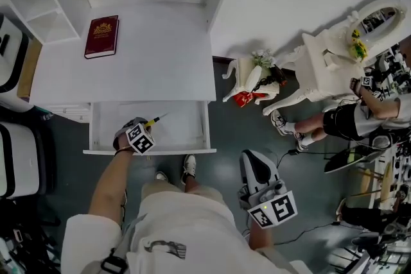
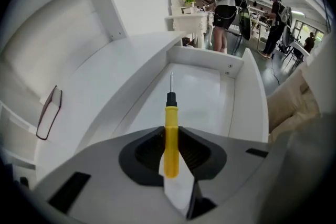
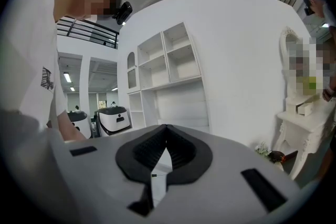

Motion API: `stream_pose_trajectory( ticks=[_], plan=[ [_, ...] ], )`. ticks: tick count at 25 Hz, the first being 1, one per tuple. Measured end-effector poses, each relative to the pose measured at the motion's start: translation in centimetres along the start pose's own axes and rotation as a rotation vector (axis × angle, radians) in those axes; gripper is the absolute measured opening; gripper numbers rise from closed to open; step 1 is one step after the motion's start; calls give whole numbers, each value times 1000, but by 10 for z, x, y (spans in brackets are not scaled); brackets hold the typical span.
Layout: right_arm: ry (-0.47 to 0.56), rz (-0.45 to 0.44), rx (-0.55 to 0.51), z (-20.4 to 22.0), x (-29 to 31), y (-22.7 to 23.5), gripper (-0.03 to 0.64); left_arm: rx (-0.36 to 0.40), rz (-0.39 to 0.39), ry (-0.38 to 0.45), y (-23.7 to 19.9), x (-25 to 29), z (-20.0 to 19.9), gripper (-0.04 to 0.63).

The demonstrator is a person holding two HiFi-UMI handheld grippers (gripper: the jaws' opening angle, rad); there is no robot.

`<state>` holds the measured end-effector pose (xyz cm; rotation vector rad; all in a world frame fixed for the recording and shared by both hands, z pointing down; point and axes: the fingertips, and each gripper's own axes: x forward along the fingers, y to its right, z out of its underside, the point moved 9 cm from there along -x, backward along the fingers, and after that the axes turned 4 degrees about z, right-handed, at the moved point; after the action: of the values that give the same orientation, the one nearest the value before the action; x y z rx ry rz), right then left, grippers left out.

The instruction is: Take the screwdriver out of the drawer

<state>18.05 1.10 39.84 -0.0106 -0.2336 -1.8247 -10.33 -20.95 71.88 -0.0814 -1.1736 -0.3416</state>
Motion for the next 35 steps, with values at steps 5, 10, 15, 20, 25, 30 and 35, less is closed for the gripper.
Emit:
stream_pose_trajectory(
  ticks=[5,10,15,20,25,30,35],
  plan=[
    [42,-47,8,-3,5,3,9,-105,-64,75,-2,-32,-5,86],
    [66,-88,15,-5,13,12,9,-193,-119,124,0,-56,-8,86],
    [85,-132,17,-6,22,14,9,-221,-172,149,-3,-78,-6,86],
    [96,-185,15,-9,31,12,9,-248,-245,182,-7,-104,-2,86],
    [98,-237,12,-9,41,10,9,-327,-300,244,-7,-128,2,86],
    [113,-274,9,-14,50,14,9,-410,-343,307,-10,-147,-1,86],
    [108,-290,11,-15,58,24,9,-474,-365,342,-7,-153,-3,86]
  ],
)
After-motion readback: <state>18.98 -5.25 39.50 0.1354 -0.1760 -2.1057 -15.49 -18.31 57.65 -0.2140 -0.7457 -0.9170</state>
